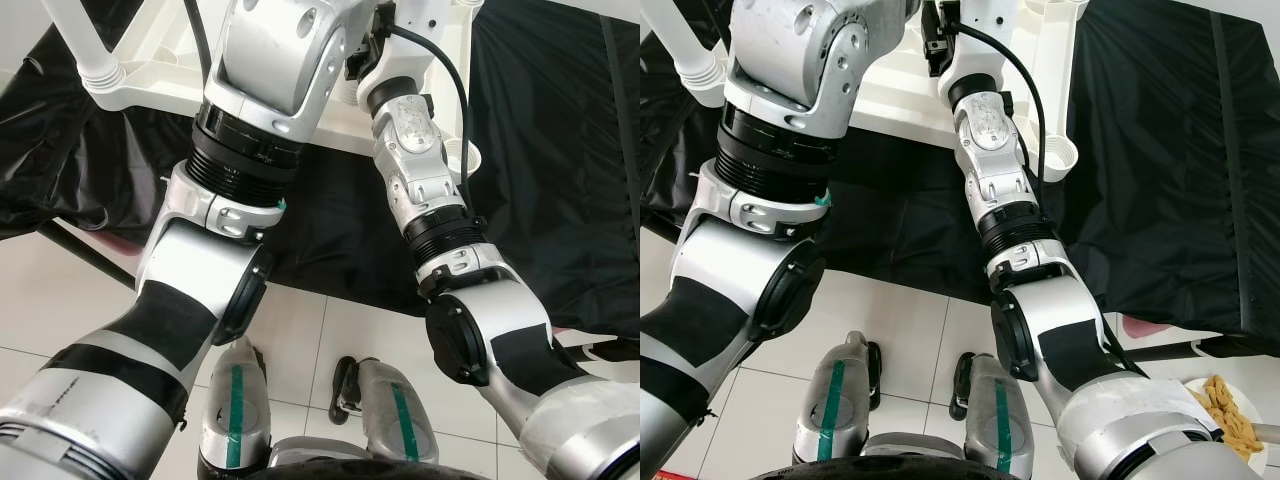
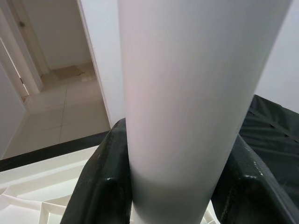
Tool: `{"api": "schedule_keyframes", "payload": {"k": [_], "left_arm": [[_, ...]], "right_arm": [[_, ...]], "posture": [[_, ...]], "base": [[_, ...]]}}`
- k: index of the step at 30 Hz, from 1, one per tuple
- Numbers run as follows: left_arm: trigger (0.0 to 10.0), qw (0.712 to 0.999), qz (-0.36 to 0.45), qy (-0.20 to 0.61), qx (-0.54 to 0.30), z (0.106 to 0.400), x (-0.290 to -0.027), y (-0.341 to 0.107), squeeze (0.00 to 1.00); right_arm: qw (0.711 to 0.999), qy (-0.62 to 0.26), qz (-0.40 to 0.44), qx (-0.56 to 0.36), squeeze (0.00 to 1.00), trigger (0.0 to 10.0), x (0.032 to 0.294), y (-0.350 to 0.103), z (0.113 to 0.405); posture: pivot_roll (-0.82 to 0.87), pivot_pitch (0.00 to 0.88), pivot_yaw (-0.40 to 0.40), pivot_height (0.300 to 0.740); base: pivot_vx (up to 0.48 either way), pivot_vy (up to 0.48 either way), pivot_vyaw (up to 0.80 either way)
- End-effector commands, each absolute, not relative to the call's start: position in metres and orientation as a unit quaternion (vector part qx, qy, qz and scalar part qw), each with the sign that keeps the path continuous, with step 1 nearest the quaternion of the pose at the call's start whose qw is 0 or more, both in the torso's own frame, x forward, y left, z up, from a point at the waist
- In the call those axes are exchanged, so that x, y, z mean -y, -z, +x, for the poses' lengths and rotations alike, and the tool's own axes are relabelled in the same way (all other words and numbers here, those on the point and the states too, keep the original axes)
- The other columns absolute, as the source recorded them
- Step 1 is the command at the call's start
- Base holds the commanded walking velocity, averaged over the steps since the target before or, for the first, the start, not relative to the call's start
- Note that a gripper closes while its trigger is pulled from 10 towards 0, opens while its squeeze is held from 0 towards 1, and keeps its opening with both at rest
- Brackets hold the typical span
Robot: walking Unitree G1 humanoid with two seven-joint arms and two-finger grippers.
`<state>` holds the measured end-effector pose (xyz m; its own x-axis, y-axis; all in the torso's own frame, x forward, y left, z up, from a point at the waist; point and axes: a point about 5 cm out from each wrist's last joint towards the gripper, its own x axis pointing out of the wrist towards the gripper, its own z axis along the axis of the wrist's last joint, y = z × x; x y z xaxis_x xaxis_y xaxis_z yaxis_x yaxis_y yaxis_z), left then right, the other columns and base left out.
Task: Building children table
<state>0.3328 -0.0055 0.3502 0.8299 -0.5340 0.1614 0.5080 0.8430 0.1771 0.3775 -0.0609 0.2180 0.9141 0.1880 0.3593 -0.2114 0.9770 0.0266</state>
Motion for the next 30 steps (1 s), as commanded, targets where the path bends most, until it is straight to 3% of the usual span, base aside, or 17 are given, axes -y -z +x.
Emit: {"api": "schedule_keyframes", "payload": {"k": [1,5,6,7,9,10,11,12,17,18,19,20,23,24,25,26,30], "left_arm": [[10.0,0.951,0.066,0.277,0.122,0.328,0.008,-0.359,0.00],[10.0,0.950,0.068,0.279,0.123,0.328,0.009,-0.359,0.00],[10.0,0.950,0.069,0.280,0.124,0.327,0.009,-0.360,0.00],[10.0,0.949,0.065,0.284,0.125,0.327,0.010,-0.360,0.00],[10.0,0.948,0.062,0.286,0.125,0.327,0.010,-0.360,0.00],[10.0,0.947,0.059,0.289,0.125,0.326,0.011,-0.360,0.61],[10.0,0.947,0.059,0.289,0.125,0.326,0.011,-0.360,0.61],[10.0,0.946,0.055,0.293,0.125,0.326,0.011,-0.360,1.00],[10.0,0.941,0.038,0.310,0.128,0.324,0.013,-0.360,1.00],[10.0,0.938,0.030,0.322,0.127,0.323,0.015,-0.359,1.00],[10.0,0.938,0.030,0.322,0.127,0.323,0.015,-0.359,1.00],[10.0,0.935,0.026,0.330,0.127,0.322,0.016,-0.359,1.00],[10.0,0.933,0.024,0.336,0.126,0.320,0.017,-0.359,1.00],[10.0,0.930,0.024,0.344,0.123,0.319,0.018,-0.359,1.00],[10.0,0.930,0.024,0.344,0.123,0.319,0.018,-0.359,1.00],[10.0,0.926,0.018,0.357,0.121,0.316,0.018,-0.358,0.00],[10.0,0.921,-0.001,0.372,0.118,0.314,0.008,-0.357,0.00]], "right_arm": [[0.983,-0.094,0.030,0.154,0.00,10.0,0.064,-0.207,0.379],[0.983,-0.094,0.023,0.156,0.00,10.0,0.064,-0.207,0.380],[0.983,-0.095,0.023,0.157,0.00,4.1,0.064,-0.208,0.380],[0.982,-0.097,0.023,0.159,0.00,0.0,0.064,-0.208,0.380],[0.982,-0.098,0.022,0.160,0.00,0.0,0.064,-0.209,0.380],[0.982,-0.097,0.022,0.161,0.00,0.0,0.064,-0.209,0.380],[0.982,-0.097,0.022,0.161,0.00,0.0,0.064,-0.209,0.380],[0.982,-0.096,0.022,0.162,0.00,0.0,0.064,-0.209,0.381],[0.982,-0.094,0.028,0.164,0.00,0.0,0.066,-0.212,0.382],[0.982,-0.089,0.033,0.164,0.00,2.5,0.068,-0.213,0.383],[0.982,-0.089,0.033,0.164,0.00,2.5,0.068,-0.213,0.383],[0.982,-0.086,0.035,0.164,0.00,1.3,0.069,-0.213,0.384],[0.982,-0.085,0.036,0.164,0.00,0.8,0.070,-0.214,0.384],[0.983,-0.078,0.036,0.160,0.00,6.4,0.072,-0.214,0.385],[0.983,-0.078,0.036,0.160,0.00,6.4,0.072,-0.214,0.385],[0.985,-0.066,0.037,0.155,0.00,10.0,0.077,-0.215,0.387],[0.989,-0.027,0.035,0.143,0.00,10.0,0.089,-0.217,0.392]], "posture": [[0.14,0.043,-0.046,0.740],[0.14,0.043,-0.046,0.740],[0.14,0.045,-0.046,0.740],[0.14,0.045,-0.047,0.740],[0.14,0.045,-0.047,0.740],[0.14,0.045,-0.047,0.740],[0.14,0.045,-0.047,0.740],[0.14,0.046,-0.048,0.740],[0.14,0.045,-0.049,0.740],[0.14,0.043,-0.050,0.740],[0.14,0.043,-0.050,0.740],[0.14,0.043,-0.051,0.740],[0.14,0.043,-0.052,0.740],[0.14,0.043,-0.054,0.740],[0.14,0.043,-0.054,0.740],[0.13,0.040,-0.054,0.740],[0.13,0.040,-0.059,0.740]], "base": [[0.000,0.000,0.00],[0.000,0.000,0.00],[0.000,0.000,0.00],[0.000,0.000,0.00],[0.000,0.000,0.00],[0.000,0.000,0.00],[0.000,0.000,0.00],[0.000,0.000,0.00],[0.000,0.000,0.00],[0.000,0.000,0.00],[0.000,0.000,0.00],[0.000,0.000,0.00],[0.000,0.000,0.00],[0.000,0.000,0.00],[0.000,0.000,0.00],[0.000,0.000,0.00],[0.000,0.000,0.00]]}}
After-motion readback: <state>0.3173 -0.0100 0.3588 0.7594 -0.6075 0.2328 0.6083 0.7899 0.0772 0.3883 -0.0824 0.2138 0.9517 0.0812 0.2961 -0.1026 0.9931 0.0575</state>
